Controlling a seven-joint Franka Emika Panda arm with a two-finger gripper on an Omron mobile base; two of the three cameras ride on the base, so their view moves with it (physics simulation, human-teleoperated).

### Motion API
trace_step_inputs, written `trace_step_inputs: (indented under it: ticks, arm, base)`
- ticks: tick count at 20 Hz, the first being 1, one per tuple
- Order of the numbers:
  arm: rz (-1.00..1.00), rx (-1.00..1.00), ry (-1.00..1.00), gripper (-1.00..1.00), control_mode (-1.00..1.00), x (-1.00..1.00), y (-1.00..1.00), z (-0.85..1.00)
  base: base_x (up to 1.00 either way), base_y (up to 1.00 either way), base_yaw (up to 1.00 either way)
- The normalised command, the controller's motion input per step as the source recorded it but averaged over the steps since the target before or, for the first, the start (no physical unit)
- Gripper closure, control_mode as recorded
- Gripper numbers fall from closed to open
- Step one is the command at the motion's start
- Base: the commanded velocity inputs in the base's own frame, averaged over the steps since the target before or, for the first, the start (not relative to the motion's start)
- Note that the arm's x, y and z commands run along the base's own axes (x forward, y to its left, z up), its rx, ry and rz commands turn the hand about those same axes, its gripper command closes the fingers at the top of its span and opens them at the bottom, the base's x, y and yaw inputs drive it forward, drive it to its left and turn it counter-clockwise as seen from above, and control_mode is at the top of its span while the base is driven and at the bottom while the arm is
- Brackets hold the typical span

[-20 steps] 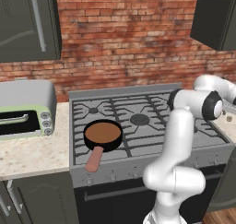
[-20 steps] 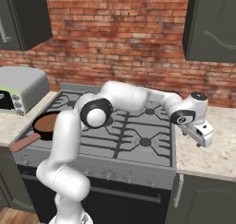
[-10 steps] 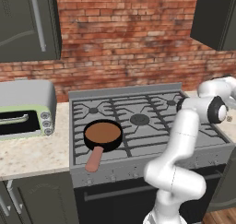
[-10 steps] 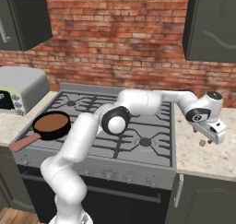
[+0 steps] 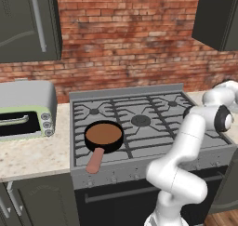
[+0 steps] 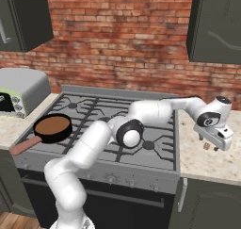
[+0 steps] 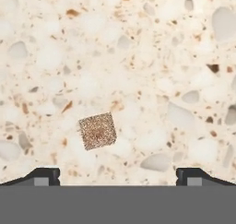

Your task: Pick up the sugar cube(s) and place them in the saucepan with hot chocolate.

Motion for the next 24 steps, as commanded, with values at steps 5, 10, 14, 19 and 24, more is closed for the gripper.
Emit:
trace_step_inputs:
  ticks: [5, 10, 14, 19, 24]
  arm:
    - [0.01, 0.00, 0.01, -1.00, -1.00, 0.31, 0.06, -0.20]
    - [0.00, 0.00, 0.00, -1.00, -1.00, 0.32, 0.01, -0.33]
    - [0.00, 0.00, 0.00, -1.00, -1.00, 0.09, 0.00, -0.22]
    - [0.01, 0.00, 0.00, -1.00, -1.00, -0.03, 0.00, 0.00]
    - [0.01, 0.00, 0.03, -1.00, -1.00, -0.24, 0.00, 0.00]
  base:
    - [0.00, 0.00, 0.00]
    - [0.00, 0.00, 0.00]
    - [0.00, 0.00, 0.00]
    - [0.00, 0.00, 0.00]
    - [0.00, 0.00, 0.00]
